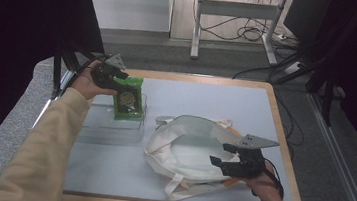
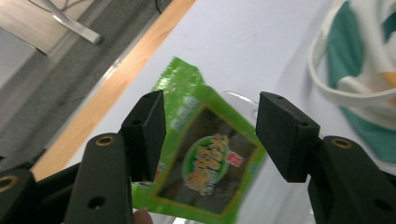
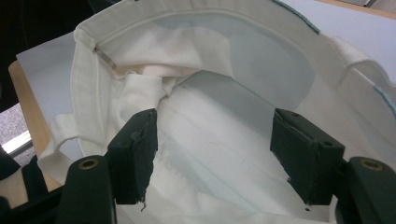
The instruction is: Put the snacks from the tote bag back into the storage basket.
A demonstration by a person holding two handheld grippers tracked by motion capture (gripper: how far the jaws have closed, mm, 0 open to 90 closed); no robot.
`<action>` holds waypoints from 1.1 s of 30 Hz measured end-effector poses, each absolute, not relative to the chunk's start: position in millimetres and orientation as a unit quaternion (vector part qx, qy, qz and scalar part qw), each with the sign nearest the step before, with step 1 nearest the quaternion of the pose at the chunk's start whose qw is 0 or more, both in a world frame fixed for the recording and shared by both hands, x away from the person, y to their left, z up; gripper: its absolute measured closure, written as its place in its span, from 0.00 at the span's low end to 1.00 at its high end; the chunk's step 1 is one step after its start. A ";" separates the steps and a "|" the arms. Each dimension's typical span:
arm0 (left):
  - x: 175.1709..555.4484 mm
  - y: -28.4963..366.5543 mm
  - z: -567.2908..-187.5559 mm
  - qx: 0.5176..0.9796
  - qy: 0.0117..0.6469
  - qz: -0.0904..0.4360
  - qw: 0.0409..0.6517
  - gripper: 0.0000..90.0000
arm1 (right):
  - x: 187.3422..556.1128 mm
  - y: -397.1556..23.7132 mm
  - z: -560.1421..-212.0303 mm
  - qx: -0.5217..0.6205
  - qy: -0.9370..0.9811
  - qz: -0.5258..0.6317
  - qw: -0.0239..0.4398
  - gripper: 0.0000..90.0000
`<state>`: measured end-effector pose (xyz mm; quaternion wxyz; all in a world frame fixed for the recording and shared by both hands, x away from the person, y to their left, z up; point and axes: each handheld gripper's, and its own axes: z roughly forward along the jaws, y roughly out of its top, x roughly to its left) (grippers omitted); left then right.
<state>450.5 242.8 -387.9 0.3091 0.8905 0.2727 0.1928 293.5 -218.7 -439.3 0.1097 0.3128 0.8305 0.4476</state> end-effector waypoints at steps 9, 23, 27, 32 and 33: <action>413.9 233.8 -386.1 0.876 0.286 0.165 0.351 0.44 | 292.9 -219.3 -437.3 0.313 0.829 0.451 0.112 0.35; 357.4 207.2 -401.1 0.863 0.292 0.138 0.388 0.43 | 292.8 -221.9 -435.1 0.316 0.824 0.454 0.117 0.35; 342.2 196.3 -408.2 0.864 0.295 0.141 0.383 0.43 | 293.0 -222.5 -435.2 0.317 0.825 0.454 0.117 0.35; 321.1 180.7 -418.4 0.865 0.290 0.129 0.389 0.42 | 292.7 -222.8 -435.2 0.317 0.825 0.454 0.118 0.35; 317.4 178.2 -420.0 0.866 0.290 0.129 0.388 0.42 | 292.7 -223.0 -435.3 0.317 0.825 0.453 0.119 0.35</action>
